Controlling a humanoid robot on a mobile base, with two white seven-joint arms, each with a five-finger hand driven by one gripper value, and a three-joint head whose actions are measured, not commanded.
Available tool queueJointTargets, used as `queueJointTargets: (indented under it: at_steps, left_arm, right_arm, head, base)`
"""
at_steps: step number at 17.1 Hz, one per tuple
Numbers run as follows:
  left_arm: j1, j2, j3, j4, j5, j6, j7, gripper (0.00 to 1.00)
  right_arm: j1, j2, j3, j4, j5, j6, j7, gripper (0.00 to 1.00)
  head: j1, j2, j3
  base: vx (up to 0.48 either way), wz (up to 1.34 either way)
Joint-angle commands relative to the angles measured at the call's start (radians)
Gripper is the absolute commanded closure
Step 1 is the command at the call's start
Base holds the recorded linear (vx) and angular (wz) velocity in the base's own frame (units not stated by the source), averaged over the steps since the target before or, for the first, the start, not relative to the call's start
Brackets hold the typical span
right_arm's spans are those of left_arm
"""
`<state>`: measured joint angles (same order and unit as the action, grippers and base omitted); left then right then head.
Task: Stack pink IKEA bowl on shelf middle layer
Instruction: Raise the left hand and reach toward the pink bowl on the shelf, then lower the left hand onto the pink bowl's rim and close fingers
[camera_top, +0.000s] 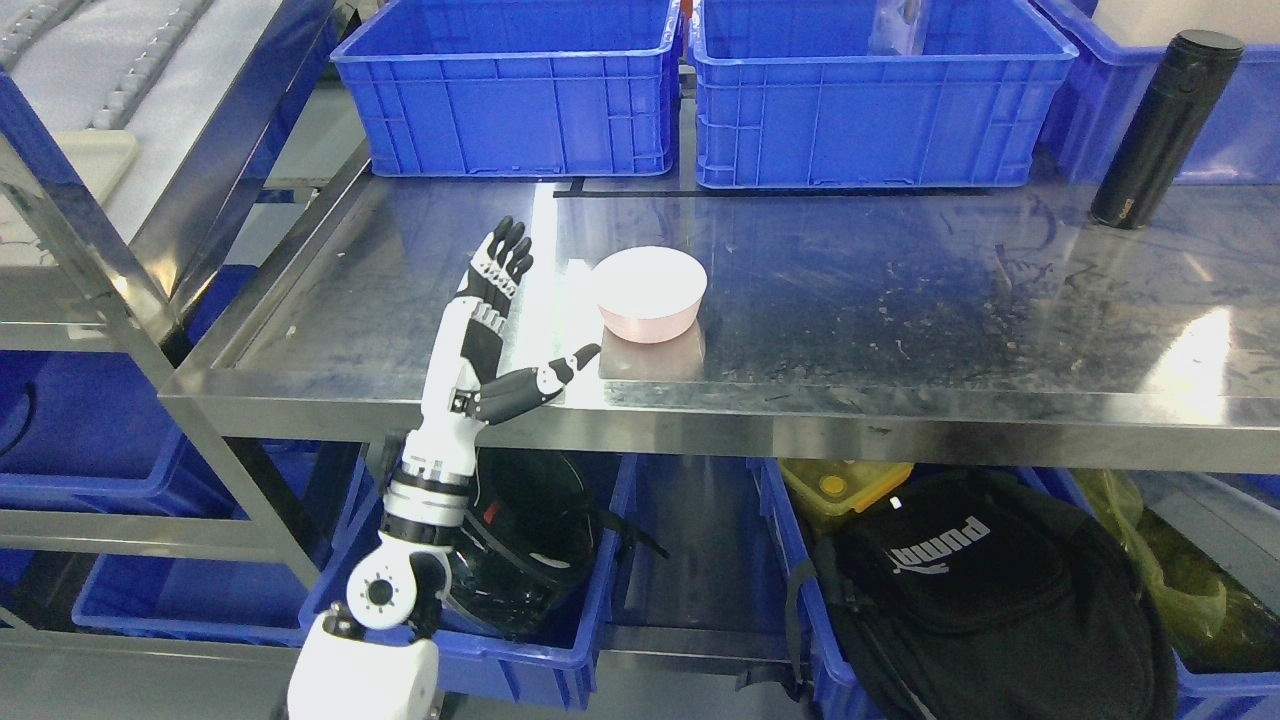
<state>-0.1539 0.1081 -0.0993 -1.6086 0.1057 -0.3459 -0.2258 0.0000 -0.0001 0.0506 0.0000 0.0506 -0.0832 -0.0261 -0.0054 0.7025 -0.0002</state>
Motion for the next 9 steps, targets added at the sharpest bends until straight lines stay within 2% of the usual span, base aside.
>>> queueJointTargets:
  at_steps: [1,2,5,7,9]
  left_arm:
    - [-0.335,0.388,0.046,-0.001,-0.086,0.149,-0.305,0.01]
    - [-0.404,0.43,0.04,-0.001,-0.11,0.162,-0.375,0.01]
    - [-0.49,0.525,-0.041,-0.001,-0.301,0.159,-0.46,0.02]
    - [-0.536,0.512,-0.158,-0.001,-0.421,0.142,-0.524,0.03]
    - [-0.596,0.454,-0.25,0.009,-0.62,0.142,-0.645,0.06]
  right_arm:
    - [0.021,-0.017,0.0,-0.017,0.0,0.0,0.0,0.0]
    - [0.021,-0.017,0.0,-0.017,0.0,0.0,0.0,0.0]
    - [0.021,-0.017,0.0,-0.017,0.0,0.0,0.0,0.0]
    - [0.021,-0.017,0.0,-0.017,0.0,0.0,0.0,0.0]
    - [0.021,-0.017,0.0,-0.017,0.0,0.0,0.0,0.0]
  head:
    - [0.0,0.0,0.0]
    - [0.0,0.0,0.0]
    - [0.0,0.0,0.0]
    - [0.0,0.0,0.0]
    - [0.0,0.0,0.0]
  base:
    - [0.0,0.0]
    - [0.0,0.0]
    - [0.0,0.0]
    - [0.0,0.0]
    - [0.0,0.0]
